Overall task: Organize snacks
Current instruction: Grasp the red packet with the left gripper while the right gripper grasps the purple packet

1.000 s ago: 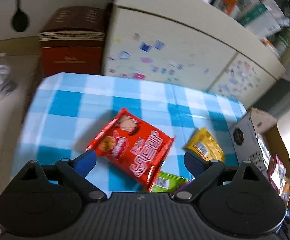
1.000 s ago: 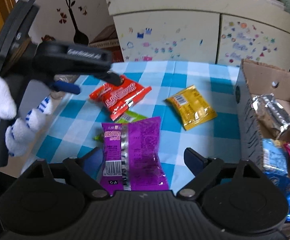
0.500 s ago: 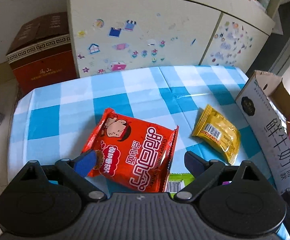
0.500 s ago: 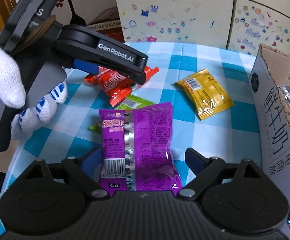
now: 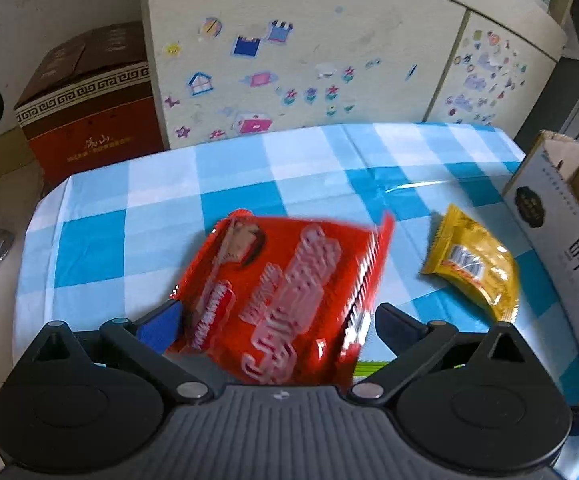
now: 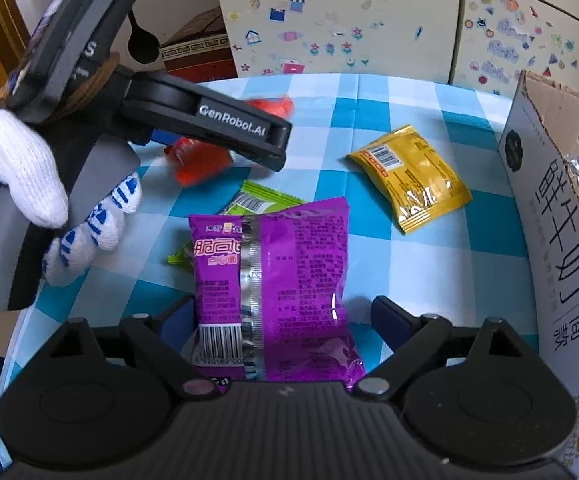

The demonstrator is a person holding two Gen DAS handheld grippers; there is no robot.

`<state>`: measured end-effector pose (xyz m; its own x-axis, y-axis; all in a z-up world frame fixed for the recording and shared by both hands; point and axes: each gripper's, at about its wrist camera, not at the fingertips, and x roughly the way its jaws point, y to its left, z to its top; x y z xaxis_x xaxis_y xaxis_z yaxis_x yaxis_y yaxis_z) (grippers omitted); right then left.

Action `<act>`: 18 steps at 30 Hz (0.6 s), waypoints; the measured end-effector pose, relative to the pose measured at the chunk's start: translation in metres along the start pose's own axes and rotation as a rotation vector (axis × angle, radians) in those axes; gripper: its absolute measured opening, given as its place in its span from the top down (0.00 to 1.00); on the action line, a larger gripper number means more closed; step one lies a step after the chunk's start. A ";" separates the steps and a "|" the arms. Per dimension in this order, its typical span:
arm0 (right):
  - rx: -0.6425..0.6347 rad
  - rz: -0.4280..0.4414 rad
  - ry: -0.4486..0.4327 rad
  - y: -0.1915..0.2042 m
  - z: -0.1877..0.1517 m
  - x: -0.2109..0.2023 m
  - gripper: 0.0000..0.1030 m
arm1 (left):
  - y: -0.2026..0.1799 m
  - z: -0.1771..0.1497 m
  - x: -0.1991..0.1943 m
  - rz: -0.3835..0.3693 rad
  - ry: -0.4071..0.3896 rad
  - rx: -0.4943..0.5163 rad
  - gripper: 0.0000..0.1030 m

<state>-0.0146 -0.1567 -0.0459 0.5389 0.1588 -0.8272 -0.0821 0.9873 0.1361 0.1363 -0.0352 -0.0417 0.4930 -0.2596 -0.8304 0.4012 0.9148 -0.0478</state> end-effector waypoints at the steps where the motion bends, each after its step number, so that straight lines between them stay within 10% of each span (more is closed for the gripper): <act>1: 0.002 0.001 -0.001 0.000 0.000 0.000 0.12 | -0.001 -0.001 0.001 0.005 -0.004 0.007 0.01; 7: 0.017 0.018 -0.009 -0.002 0.003 -0.004 0.33 | 0.000 0.004 -0.003 0.030 -0.017 -0.025 0.20; 18: 0.039 0.023 -0.024 -0.004 0.009 -0.011 0.33 | 0.004 0.006 -0.018 0.021 -0.026 -0.127 0.35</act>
<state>-0.0128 -0.1626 -0.0324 0.5569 0.1810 -0.8106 -0.0626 0.9823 0.1763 0.1340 -0.0287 -0.0233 0.5210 -0.2460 -0.8173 0.2901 0.9516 -0.1015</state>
